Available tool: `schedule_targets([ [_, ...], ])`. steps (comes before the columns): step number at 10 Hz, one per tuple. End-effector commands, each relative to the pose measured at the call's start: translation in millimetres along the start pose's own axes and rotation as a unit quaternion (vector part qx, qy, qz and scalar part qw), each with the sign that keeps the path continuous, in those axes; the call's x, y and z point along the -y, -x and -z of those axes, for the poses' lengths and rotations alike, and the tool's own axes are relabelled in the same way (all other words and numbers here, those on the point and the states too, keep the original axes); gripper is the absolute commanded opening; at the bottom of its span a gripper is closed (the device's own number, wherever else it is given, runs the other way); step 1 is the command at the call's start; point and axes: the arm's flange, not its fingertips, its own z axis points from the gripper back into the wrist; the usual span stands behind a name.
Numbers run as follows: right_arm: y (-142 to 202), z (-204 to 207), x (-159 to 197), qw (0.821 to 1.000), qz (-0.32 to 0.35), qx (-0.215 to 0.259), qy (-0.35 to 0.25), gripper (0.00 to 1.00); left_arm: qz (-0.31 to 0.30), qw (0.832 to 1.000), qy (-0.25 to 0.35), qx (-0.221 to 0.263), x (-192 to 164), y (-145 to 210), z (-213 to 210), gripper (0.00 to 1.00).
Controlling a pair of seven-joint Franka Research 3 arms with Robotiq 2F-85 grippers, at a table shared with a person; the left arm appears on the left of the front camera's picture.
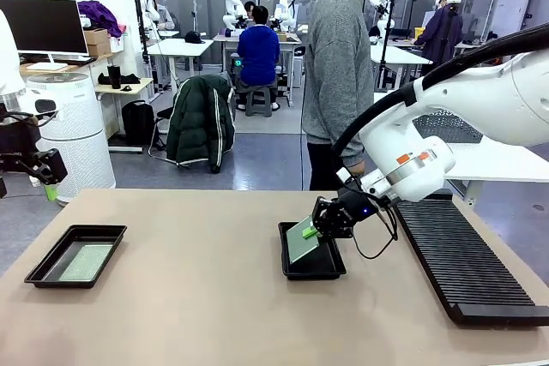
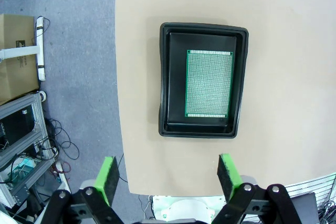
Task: Inspect and transfer BCBs to ESD trays.
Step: Pick up the Blank PCB from the PCB Rack and place it in the right ESD tray.
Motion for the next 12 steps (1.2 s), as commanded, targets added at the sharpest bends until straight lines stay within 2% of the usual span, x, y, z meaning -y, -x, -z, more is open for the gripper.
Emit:
schedule_targets([
  [1, -4.4, 11.1, 5.6, 1.0, -0.013, 0.019, -0.002, 0.02, -0.002, 1.0, 0.007, 0.0, 0.3, 0.2, 0.8, 1.0],
  [12, -7.5, 17.8, 12.6, 0.999, -0.001, 0.008, 0.032, 0.02, -0.002, 1.0, 0.007, 0.0, 0.3, 0.2, 0.8, 1.0],
])
